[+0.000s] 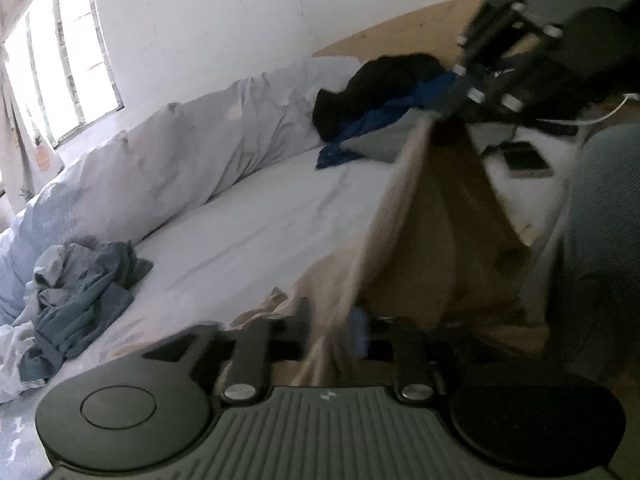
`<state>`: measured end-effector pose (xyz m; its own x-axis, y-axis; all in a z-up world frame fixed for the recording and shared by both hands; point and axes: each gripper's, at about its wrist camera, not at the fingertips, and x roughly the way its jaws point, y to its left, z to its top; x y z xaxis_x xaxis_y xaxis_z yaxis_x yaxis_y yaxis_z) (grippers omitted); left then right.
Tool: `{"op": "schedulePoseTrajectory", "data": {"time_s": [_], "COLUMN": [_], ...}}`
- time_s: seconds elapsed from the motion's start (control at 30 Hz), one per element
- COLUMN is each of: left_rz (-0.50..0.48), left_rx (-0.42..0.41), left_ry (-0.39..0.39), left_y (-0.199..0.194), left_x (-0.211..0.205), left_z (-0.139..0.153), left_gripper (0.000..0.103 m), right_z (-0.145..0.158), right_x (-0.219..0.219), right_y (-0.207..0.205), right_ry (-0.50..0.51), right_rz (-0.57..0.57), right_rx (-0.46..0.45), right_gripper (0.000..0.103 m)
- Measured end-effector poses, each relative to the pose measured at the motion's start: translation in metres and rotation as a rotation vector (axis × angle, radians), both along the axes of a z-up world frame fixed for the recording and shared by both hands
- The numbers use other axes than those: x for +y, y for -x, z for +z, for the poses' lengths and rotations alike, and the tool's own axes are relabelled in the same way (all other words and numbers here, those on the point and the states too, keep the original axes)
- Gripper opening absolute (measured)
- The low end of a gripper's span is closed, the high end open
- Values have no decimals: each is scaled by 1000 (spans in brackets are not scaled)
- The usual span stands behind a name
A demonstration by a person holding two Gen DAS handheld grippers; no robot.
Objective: Fold clothes
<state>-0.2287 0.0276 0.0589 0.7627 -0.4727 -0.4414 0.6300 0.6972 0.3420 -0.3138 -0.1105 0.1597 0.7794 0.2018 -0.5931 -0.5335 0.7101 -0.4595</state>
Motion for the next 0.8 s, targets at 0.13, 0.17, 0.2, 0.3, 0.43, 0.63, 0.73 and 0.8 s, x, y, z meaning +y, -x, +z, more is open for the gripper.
{"op": "schedulePoseTrajectory", "data": {"time_s": [0.13,0.17,0.2,0.3,0.43,0.63,0.73,0.8], "left_rz": [1,1,-4,-19,-16,-7,2,17], "left_rx": [-48,-55,-61,-93,-150,-229,-231,-229], "left_ry": [-14,-23,-34,-73,-121,-146,-182,-202], "left_y": [12,14,16,23,29,39,37,33], "left_x": [0,0,-2,-8,-16,-24,-31,-34], "left_z": [1,0,-1,-4,-9,-10,-18,-22], "left_gripper": [59,59,59,59,55,30,30,30], "right_z": [10,11,11,14,20,22,23,25], "right_x": [-10,-12,-15,-17,-21,-30,-29,-28], "right_y": [-1,-1,-1,3,-1,-11,-13,-14], "right_ry": [-38,-46,-54,-72,-122,-142,-149,-155], "right_rz": [-53,-61,-64,-61,-66,-78,-78,-76], "right_rx": [-53,-59,-61,-82,-94,-75,-74,-72], "right_gripper": [6,6,6,6,6,6,6,6]}}
